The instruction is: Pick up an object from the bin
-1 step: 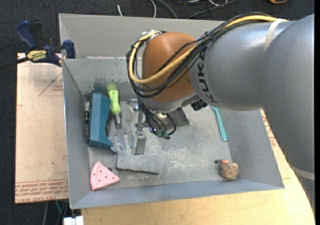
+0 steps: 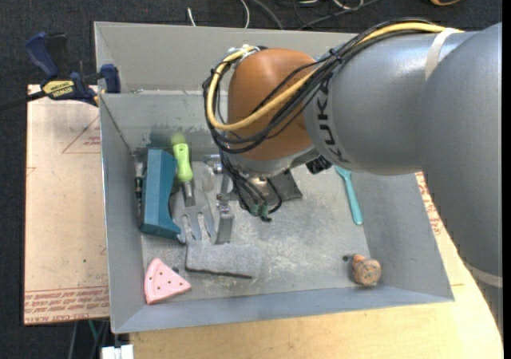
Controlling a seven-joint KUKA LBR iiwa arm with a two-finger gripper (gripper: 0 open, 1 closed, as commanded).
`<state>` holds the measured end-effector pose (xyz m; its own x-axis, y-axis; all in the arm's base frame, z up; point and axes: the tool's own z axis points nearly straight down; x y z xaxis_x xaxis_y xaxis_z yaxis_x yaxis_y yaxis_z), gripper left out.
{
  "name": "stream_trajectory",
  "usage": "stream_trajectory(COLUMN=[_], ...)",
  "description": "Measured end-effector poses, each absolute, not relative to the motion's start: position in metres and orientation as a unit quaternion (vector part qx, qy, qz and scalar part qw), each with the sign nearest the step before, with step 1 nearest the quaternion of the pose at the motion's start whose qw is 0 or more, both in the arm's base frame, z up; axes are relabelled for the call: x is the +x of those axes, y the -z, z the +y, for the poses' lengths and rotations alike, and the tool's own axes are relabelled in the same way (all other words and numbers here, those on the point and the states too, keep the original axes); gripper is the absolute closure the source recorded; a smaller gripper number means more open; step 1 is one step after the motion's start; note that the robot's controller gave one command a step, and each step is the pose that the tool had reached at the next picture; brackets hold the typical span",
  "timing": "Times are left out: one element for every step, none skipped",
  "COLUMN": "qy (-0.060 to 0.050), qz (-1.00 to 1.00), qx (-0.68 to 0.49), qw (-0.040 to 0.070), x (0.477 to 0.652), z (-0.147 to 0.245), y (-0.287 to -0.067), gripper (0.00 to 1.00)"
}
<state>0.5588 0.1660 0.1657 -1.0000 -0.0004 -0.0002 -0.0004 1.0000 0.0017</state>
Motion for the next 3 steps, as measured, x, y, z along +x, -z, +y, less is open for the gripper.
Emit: stream_trajectory(qy=[-0.001, -0.001, -0.001], qz=[0.989, 0.985, 0.995], qx=[-0.145, -0.175, -0.097], qw=[0.001, 0.001, 0.000], x=[0.554, 0.522, 0.535], z=[0.173, 0.201, 0.136], y=[-0.137, -0.120, -0.099], gripper=[0.00, 0.00, 0.00])
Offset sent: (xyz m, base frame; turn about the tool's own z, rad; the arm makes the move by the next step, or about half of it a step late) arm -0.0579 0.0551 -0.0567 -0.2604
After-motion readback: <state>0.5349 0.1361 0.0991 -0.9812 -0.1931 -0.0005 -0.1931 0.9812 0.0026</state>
